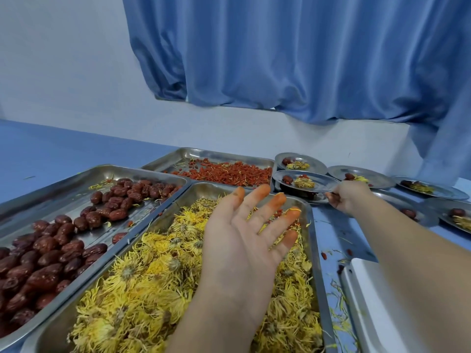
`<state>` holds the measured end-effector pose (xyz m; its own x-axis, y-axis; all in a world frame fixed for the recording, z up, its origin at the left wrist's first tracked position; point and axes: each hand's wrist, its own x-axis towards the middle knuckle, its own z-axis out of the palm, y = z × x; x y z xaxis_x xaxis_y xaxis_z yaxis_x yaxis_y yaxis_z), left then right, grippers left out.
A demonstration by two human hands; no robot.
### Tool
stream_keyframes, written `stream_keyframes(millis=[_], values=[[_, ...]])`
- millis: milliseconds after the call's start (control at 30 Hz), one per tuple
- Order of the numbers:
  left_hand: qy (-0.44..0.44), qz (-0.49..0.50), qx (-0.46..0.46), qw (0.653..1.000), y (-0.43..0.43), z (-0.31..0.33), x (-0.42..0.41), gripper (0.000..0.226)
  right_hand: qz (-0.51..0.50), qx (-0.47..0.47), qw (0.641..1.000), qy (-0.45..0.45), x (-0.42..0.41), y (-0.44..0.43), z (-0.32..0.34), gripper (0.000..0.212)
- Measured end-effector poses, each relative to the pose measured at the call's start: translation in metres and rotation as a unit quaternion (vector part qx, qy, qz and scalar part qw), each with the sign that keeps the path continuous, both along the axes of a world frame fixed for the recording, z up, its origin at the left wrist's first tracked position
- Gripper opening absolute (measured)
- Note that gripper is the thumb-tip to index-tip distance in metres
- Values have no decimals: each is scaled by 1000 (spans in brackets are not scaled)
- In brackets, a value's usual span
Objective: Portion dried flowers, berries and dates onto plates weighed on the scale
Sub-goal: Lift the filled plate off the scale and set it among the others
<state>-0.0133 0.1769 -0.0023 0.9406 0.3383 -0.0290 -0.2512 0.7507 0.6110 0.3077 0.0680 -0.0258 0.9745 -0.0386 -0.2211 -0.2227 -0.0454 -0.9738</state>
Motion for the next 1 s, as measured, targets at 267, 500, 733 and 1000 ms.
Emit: stream_keyframes(millis=[267,500,733,1000], values=[[-4,-2,8,1000,-2,1,-2,38,36,-186,980,-58,-5,-4,-3,10],[-13,-3,11,1000,0,-1,-1,35,95,-376,910,-147,-6,-11,-7,23],[-24,5,21,999,1,-2,-2,35,167,-480,831,-225,-29,-20,9,24],[-15,-33,74,997,1,1,-3,37,270,-439,806,-290,-83,-57,30,7]])
